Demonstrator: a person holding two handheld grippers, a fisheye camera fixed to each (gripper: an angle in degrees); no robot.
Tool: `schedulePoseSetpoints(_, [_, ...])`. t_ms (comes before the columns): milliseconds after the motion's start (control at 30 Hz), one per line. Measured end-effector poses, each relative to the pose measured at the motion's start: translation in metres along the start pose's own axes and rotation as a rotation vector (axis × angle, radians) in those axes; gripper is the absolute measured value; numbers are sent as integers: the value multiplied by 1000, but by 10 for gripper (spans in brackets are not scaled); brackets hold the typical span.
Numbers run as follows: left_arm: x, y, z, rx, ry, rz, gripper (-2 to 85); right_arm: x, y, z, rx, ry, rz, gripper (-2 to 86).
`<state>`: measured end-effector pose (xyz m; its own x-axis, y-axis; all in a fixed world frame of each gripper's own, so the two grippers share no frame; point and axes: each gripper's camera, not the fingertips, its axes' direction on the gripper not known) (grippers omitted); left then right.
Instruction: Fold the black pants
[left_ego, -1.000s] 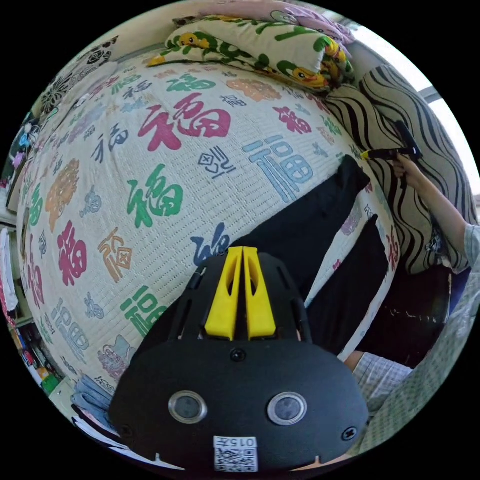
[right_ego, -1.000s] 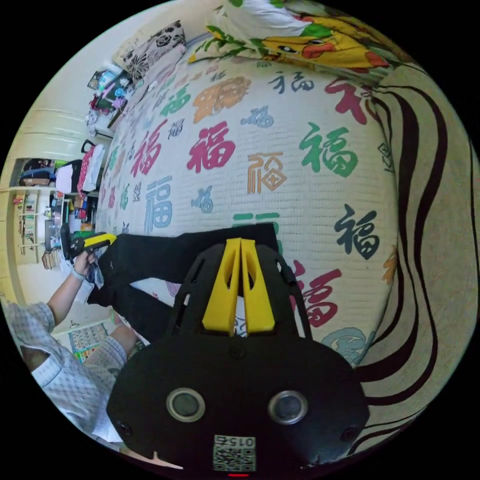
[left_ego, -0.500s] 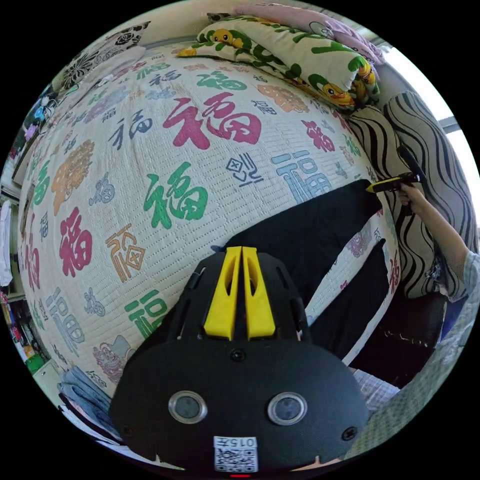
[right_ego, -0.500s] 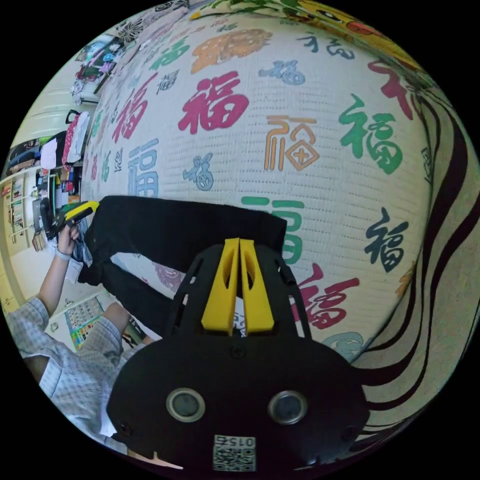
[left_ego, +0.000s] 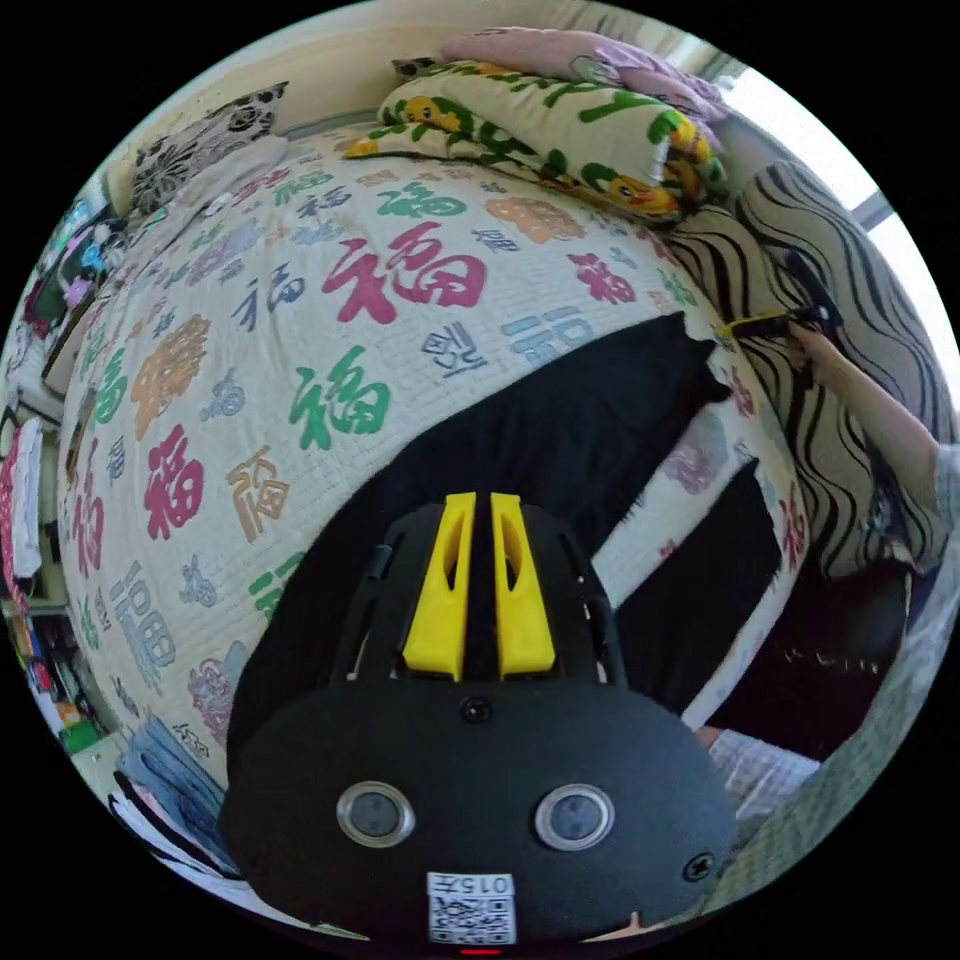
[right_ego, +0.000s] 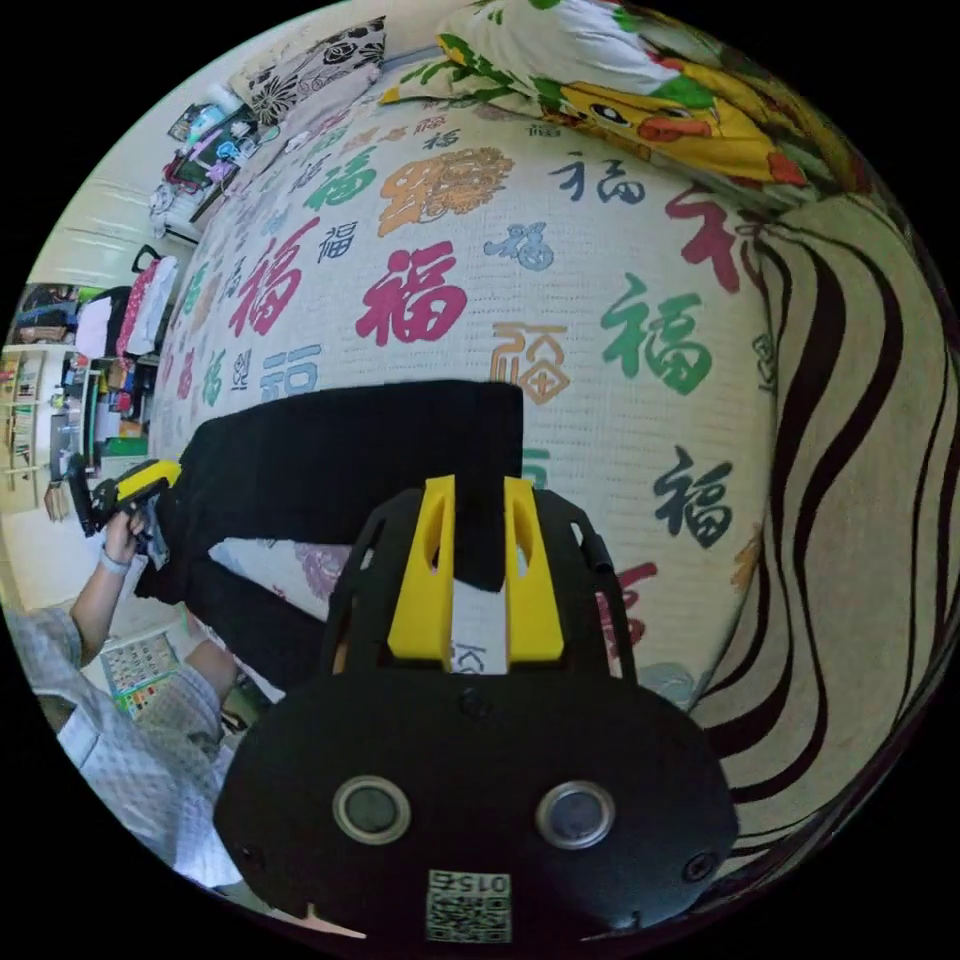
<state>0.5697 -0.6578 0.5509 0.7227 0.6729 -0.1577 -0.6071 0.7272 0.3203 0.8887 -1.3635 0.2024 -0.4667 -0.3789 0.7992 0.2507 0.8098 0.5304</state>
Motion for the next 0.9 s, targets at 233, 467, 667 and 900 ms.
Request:
schedulePoseSetpoints(233, [60, 40, 46, -176, -83, 162, -3, 34, 33, 54, -89, -152, -16, -2])
schedulePoseSetpoints(467, [114, 82, 0, -106, -3, 298, -5, 104, 86, 26, -101, -1, 56, -3])
schedulePoseSetpoints(667, [116, 93, -10, -33, -151, 161, 41, 103, 82, 45, -44, -206, 3, 74])
schedulePoseSetpoints(900, [89, 88, -11, -90, -117, 110, 5, 95, 72, 111, -159, -113, -35, -4])
